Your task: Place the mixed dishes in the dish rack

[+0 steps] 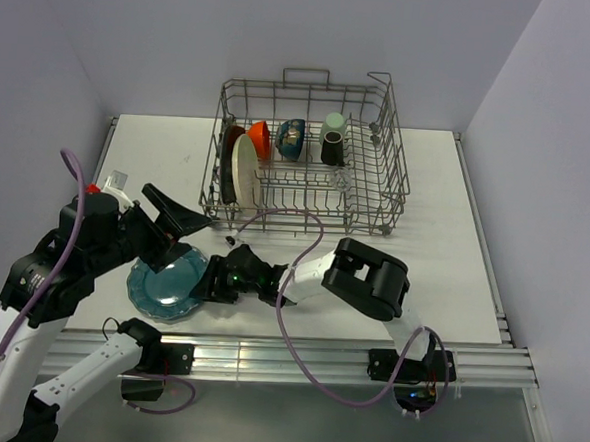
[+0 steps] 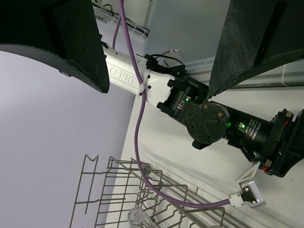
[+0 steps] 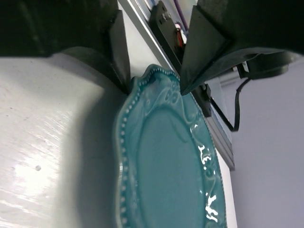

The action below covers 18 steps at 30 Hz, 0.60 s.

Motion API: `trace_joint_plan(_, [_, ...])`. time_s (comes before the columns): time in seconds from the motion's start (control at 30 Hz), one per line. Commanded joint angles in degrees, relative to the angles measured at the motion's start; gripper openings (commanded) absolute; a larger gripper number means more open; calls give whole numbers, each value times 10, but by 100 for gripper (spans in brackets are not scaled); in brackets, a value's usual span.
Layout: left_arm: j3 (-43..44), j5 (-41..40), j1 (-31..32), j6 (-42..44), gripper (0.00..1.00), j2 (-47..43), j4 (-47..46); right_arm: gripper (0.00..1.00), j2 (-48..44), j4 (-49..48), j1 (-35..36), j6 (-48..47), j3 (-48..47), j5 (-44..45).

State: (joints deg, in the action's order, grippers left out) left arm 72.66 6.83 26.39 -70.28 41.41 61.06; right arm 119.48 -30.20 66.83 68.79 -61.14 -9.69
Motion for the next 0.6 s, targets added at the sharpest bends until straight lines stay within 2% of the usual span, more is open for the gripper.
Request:
trace_joint_plan(0.0, [20,1,1,7,93,-4,13,51,23,-7,-6,69,-5,32])
trace_joint_plan(0.1, [14,0,1,1,93,-8,21,45,29,-3,-8,92,3,53])
trace_joint_plan(0.17, [10,2,1,-3,93,-12,23,35,40,-14,-11,105,9,52])
trace_joint_plan(0.2, [6,4,1,-4,93,-14,24,28,42,-18,-14,117,10,52])
trace_joint_plan(0.23, [5,6,1,-4,93,-14,26,14,42,-23,-15,126,21,52])
trace_joint_plan(0.3, [0,6,1,-2,93,-13,26,1,37,-46,-21,145,37,52])
trace_joint_plan(0.4, [-9,11,1,3,93,-7,28,0,9,-60,-33,153,80,59])
trace_joint_plan(0.57, [-39,6,1,11,93,2,28,0,-90,-70,-60,153,197,62])
